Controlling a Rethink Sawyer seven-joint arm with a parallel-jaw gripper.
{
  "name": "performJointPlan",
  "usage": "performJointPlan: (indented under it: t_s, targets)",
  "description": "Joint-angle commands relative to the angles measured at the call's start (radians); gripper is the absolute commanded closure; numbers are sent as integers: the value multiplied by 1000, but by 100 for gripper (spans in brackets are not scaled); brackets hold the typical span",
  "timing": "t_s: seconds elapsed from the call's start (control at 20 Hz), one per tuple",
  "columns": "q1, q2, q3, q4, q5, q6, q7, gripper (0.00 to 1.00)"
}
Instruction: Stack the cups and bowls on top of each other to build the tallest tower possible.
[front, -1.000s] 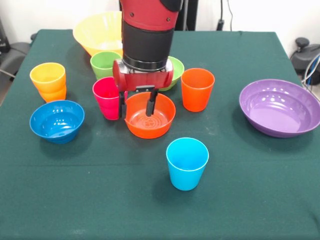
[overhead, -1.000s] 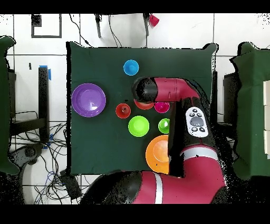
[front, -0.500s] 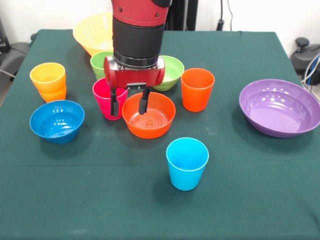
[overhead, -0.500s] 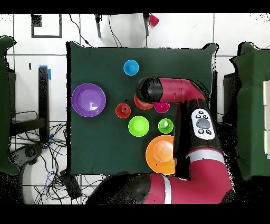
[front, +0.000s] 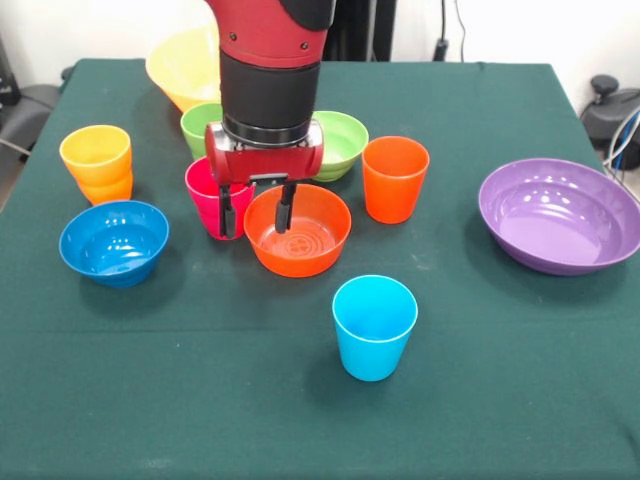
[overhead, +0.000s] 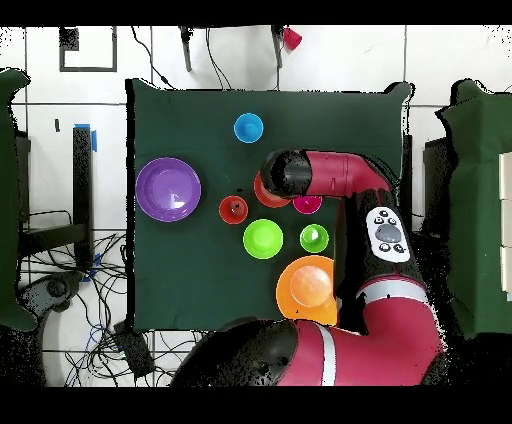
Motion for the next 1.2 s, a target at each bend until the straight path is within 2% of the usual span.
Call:
performJointPlan:
  t_s: [0.05,0.55,0.8,1.2]
  targets:
    - [-27,62,122,56,-48,-39,-54,0]
    - [-72,191,144,26,-112,-195,-49,0]
    - [-79,204,148,40,-125,-230,-41,0]
    - [-79,215,161,9,-128,-232,-49,0]
